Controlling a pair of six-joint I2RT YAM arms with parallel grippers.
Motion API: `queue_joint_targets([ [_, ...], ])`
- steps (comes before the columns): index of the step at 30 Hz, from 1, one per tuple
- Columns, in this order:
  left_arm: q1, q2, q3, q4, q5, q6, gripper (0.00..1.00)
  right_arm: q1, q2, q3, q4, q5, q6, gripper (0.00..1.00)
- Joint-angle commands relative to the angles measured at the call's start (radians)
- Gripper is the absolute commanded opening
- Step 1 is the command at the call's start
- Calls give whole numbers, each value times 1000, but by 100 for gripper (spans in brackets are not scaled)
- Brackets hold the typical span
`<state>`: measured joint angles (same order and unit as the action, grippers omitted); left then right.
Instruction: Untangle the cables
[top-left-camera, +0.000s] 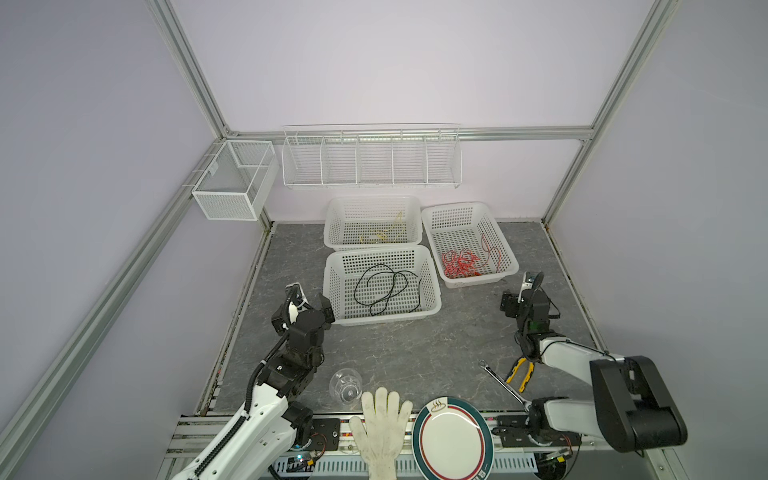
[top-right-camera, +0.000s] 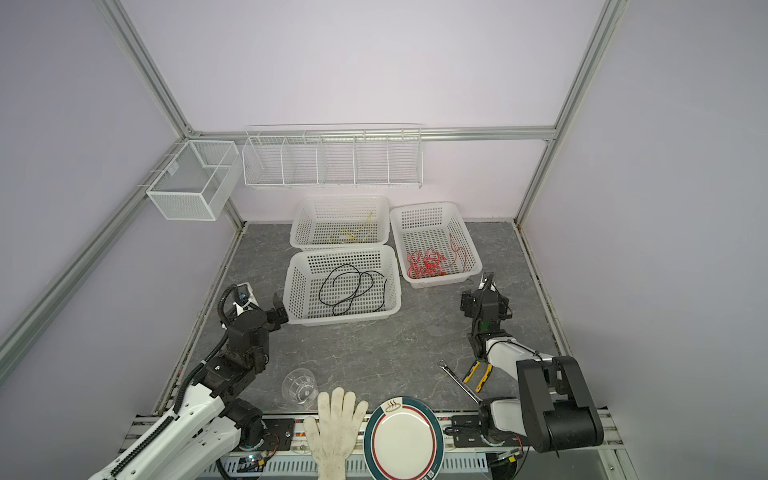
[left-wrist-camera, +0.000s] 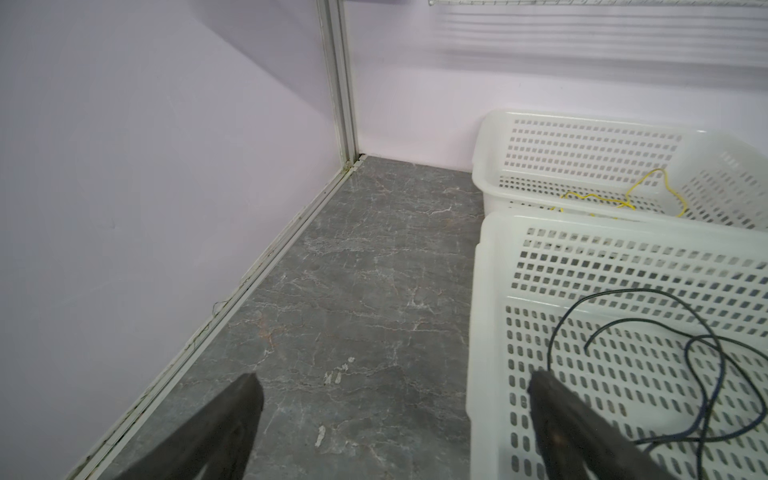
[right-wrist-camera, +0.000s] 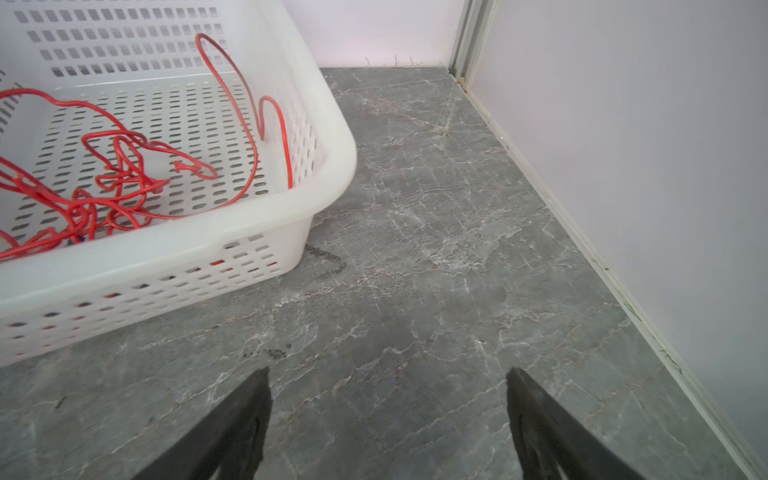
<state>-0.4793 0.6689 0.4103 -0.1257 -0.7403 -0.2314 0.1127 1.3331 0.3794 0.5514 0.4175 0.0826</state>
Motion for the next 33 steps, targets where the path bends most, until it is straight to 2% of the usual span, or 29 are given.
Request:
queue_joint_targets([
  [1, 43, 7, -19, 39, 27, -17, 99, -6, 15, 48, 28, -62, -43, 89],
  [6, 91, 38, -33, 119, 20, 27, 99, 7, -25, -10, 103, -141, -90, 89],
  [10, 153, 79, -61, 236, 49, 40, 99, 10, -73, -94, 221, -83, -87, 89],
  [14, 227, 206, -105, 450, 100, 76, 99, 4, -39, -112, 313, 17, -92, 89],
  [16, 272, 278, -125, 578, 133, 88, 99, 4, -11, -104, 329, 24, -101, 89],
  [18, 322, 371, -139, 713, 173, 90, 99, 3, 48, -119, 433, 32, -116, 89],
  [22, 366, 549, -133, 897, 201, 104, 99, -1, 135, -77, 438, 3, -129, 89],
  [26, 380, 702, -142, 1102, 218, 139, 100, -28, 149, -69, 421, -59, -109, 89],
  [28, 401, 766, -127, 1125, 253, 125, 100, -29, 206, -57, 460, -89, -134, 89],
  [30, 408, 805, -120, 1155, 320, 148, 100, -33, 204, -36, 405, -103, -127, 89],
  [33, 409, 840, -104, 1142, 313, 143, 100, -37, 212, -30, 409, -108, -126, 89],
])
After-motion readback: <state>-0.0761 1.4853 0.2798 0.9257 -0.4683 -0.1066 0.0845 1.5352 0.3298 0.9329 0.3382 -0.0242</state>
